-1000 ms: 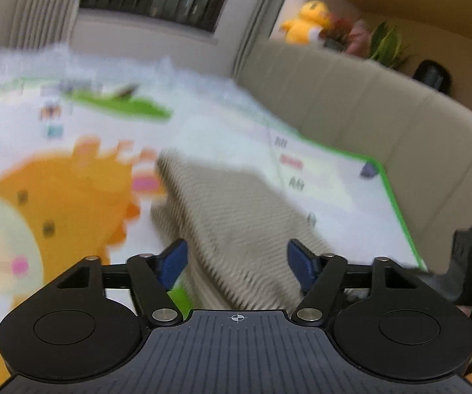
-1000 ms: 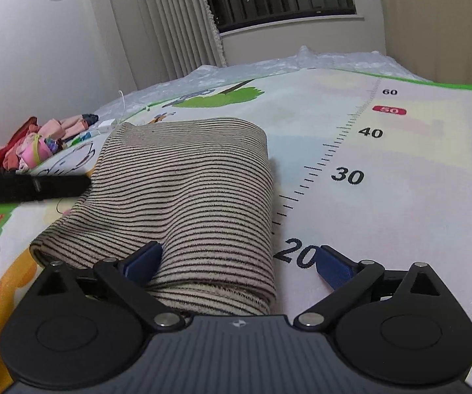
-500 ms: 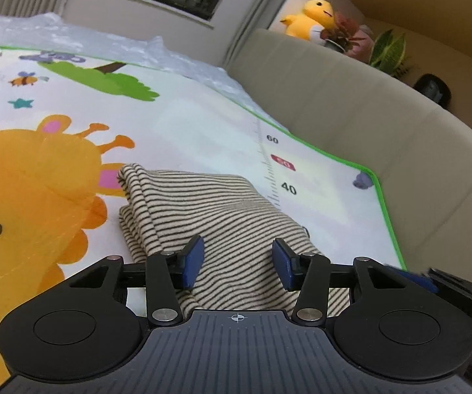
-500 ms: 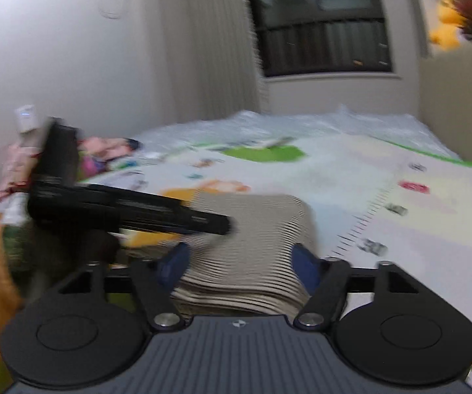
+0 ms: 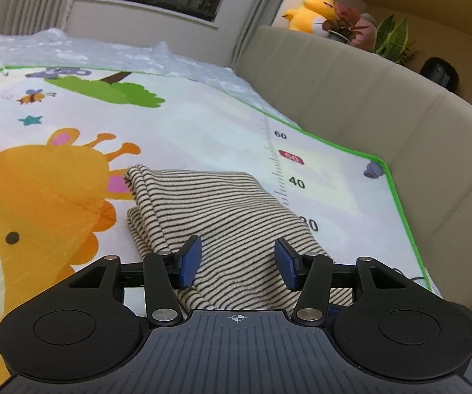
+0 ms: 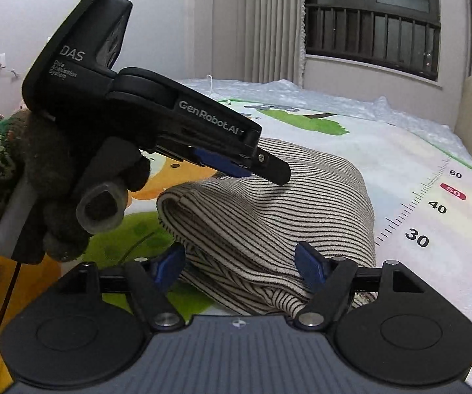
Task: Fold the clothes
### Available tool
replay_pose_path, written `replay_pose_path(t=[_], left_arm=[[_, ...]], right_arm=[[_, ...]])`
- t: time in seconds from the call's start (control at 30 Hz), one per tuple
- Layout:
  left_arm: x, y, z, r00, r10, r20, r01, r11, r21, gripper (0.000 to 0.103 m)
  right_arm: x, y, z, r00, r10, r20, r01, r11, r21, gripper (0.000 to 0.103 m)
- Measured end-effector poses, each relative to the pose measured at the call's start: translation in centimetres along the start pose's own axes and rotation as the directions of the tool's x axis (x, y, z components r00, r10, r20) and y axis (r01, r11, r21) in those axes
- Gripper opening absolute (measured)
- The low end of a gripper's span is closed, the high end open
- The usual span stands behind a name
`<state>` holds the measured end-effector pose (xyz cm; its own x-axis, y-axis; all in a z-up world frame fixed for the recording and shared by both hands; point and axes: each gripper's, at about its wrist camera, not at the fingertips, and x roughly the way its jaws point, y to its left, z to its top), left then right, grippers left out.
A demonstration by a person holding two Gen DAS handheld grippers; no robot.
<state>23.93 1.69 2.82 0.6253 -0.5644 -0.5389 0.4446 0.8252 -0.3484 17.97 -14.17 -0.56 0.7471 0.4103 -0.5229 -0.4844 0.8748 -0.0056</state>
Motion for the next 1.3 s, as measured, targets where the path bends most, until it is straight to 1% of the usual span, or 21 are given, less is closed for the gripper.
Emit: replay_pose_path(t=[0.17,0.2,0.27,0.3,0.33,0.37,0.47,0.53,0.6,0.63,0.67,0.73,0.77,0.83,0.87,0.9,0.97,1.03,1.13,1.2,1.3], left_arm=[[-1.0,-0.5,-0.1,1.000,0.027,0.012,-0.027,1.000,0.005,0.059],[-1.5,-0.5,-0.2,0.999,0.030,0.024,-0.030,1.000,0.001,0.059],[-2.7,-0.2,-0.5,0.997,0.053,0.055,-0.052,0.999,-0.012,0.069],[-3.2,0.1,-0.6,0.995,0.076,0.062,-0.074,0.997,-0.025,0.069],[-3.5,0.5,-0.8,0.993,0.094,0.065,-0.092,0.995,-0.040,0.069],[-3.4,1.1,-0.8,0.995,0.087,0.046,-0.083,0.994,-0.069,0.068],[-2.8,2.8,-1.0,0.998,0.058,-0.012,-0.059,0.986,-0.157,0.067],[-2.0,3.4,-1.3,0.999,-0.002,-0.051,-0.009,0.977,-0.213,0.067],[-1.1,4.1,-1.9,0.994,-0.070,-0.084,0.043,0.956,-0.290,0.069],[-0.7,4.3,-2.1,0.992,-0.088,-0.094,0.054,0.948,-0.313,0.071],[-0.4,4.4,-2.4,0.990,-0.095,-0.100,0.058,0.944,-0.323,0.074],[0.2,4.8,-3.0,0.988,-0.110,-0.110,0.066,0.938,-0.341,0.074],[0.2,4.8,-3.1,0.988,-0.112,-0.105,0.071,0.939,-0.336,0.074],[0.1,5.0,-3.3,0.989,-0.120,-0.092,0.083,0.939,-0.333,0.073],[0.0,5.2,-3.4,0.989,-0.120,-0.082,0.086,0.939,-0.333,0.071],[-0.2,5.3,-3.6,0.990,-0.119,-0.071,0.089,0.938,-0.334,0.070],[-0.6,5.9,-3.8,0.992,-0.114,-0.048,0.092,0.938,-0.334,0.067],[-1.5,6.8,-3.6,0.995,-0.099,-0.026,0.085,0.941,-0.327,0.065],[-3.5,9.6,-2.8,0.999,-0.035,0.002,0.033,0.947,-0.319,0.065],[-5.1,11.7,-2.4,0.999,0.027,0.019,-0.020,0.946,-0.323,0.066],[-7.4,14.9,-2.0,0.991,0.131,0.039,-0.110,0.933,-0.341,0.067]], right_arm=[[0.0,0.1,-0.2,1.000,0.007,0.013,-0.008,1.000,0.013,0.081],[0.1,-0.8,-0.1,1.000,0.013,0.006,-0.014,0.999,0.045,0.081],[0.4,-2.6,0.2,1.000,0.026,-0.007,-0.025,0.994,0.110,0.082],[0.6,-3.5,0.3,0.999,0.033,-0.013,-0.031,0.989,0.143,0.084],[0.7,-4.3,0.4,0.999,0.040,-0.019,-0.036,0.984,0.175,0.088],[0.9,-5.2,0.5,0.999,0.047,-0.025,-0.041,0.977,0.207,0.090],[1.3,-7.9,0.9,0.997,0.069,-0.041,-0.054,0.952,0.302,0.090],[1.6,-9.7,1.2,0.995,0.085,-0.050,-0.061,0.929,0.364,0.090],[1.9,-11.5,1.4,0.993,0.101,-0.058,-0.067,0.903,0.425,0.092],[2.1,-12.3,1.5,0.992,0.110,-0.062,-0.070,0.888,0.454,0.095],[2.4,-13.1,1.6,0.991,0.119,-0.069,-0.071,0.875,0.479,0.095],[4.0,-12.6,0.7,0.984,0.142,-0.111,-0.071,0.874,0.481,0.095],[4.0,-12.0,0.3,0.982,0.161,-0.098,-0.095,0.872,0.481,0.091],[4.4,-11.1,0.9,0.980,0.182,-0.079,-0.123,0.870,0.477,0.080],[4.5,-10.7,1.2,0.980,0.186,-0.073,-0.130,0.871,0.473,0.080],[4.8,-10.2,1.4,0.982,0.173,-0.082,-0.117,0.881,0.459,0.080],[5.9,-9.8,2.2,0.982,0.167,-0.087,-0.110,0.885,0.453,0.080],[6.8,-9.2,3.0,0.980,0.182,-0.086,-0.125,0.885,0.449,0.079],[9.0,-7.2,4.6,0.970,0.231,-0.070,-0.181,0.887,0.424,0.078],[11.4,-5.2,5.8,0.960,0.273,-0.057,-0.227,0.883,0.411,0.077],[15.5,-1.6,7.6,0.943,0.331,-0.042,-0.291,0.878,0.381,0.077]])
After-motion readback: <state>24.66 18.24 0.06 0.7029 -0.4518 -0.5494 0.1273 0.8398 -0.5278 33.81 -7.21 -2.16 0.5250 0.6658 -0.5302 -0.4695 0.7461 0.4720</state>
